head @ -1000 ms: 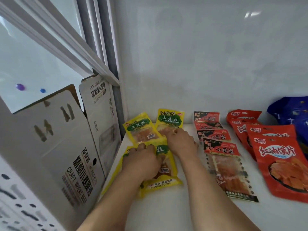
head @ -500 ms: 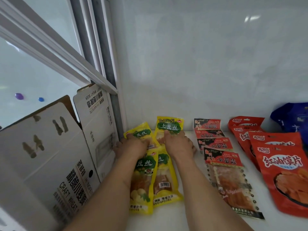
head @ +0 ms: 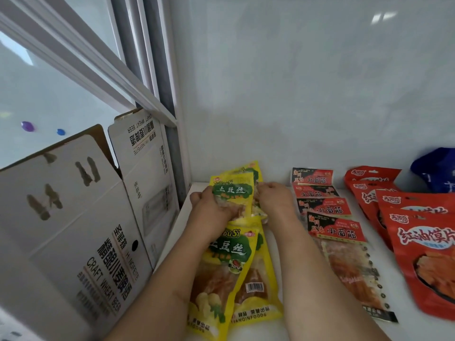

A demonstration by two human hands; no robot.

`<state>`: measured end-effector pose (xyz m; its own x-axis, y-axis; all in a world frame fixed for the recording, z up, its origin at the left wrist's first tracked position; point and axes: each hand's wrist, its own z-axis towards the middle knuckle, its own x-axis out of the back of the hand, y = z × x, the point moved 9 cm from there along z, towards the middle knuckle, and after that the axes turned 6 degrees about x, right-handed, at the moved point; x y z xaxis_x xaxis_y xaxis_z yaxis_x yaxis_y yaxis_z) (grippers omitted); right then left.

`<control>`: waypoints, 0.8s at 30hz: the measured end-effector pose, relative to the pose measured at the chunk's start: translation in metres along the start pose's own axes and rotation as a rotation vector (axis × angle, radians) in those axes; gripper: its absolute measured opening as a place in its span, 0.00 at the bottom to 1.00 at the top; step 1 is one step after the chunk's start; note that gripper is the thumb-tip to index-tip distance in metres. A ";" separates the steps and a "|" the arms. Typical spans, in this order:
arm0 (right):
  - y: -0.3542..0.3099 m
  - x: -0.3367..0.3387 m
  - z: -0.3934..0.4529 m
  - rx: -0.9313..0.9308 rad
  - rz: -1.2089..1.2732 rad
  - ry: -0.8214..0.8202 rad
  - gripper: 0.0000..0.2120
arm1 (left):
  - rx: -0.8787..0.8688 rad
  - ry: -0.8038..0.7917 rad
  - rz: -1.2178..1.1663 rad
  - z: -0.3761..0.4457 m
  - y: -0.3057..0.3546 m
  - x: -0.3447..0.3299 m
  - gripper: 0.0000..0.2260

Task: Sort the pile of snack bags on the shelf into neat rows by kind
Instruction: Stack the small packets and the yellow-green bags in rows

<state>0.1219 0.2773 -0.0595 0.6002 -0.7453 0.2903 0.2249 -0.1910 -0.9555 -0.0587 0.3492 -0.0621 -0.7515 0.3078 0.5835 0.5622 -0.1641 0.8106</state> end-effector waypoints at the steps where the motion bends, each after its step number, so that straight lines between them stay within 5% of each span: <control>1: -0.001 0.001 0.002 0.010 0.022 0.000 0.11 | 0.003 -0.004 -0.039 0.000 0.001 0.002 0.28; 9: -0.006 0.001 0.002 -0.024 0.013 -0.010 0.15 | -0.006 0.011 -0.088 0.016 0.008 -0.004 0.24; 24: -0.008 -0.025 -0.001 0.024 -0.546 -0.159 0.21 | 0.009 0.027 0.166 0.023 0.006 -0.018 0.30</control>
<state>0.1043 0.2964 -0.0596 0.4995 -0.4366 0.7483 0.5517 -0.5057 -0.6633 -0.0337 0.3645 -0.0693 -0.6567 0.2520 0.7108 0.6825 -0.2025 0.7023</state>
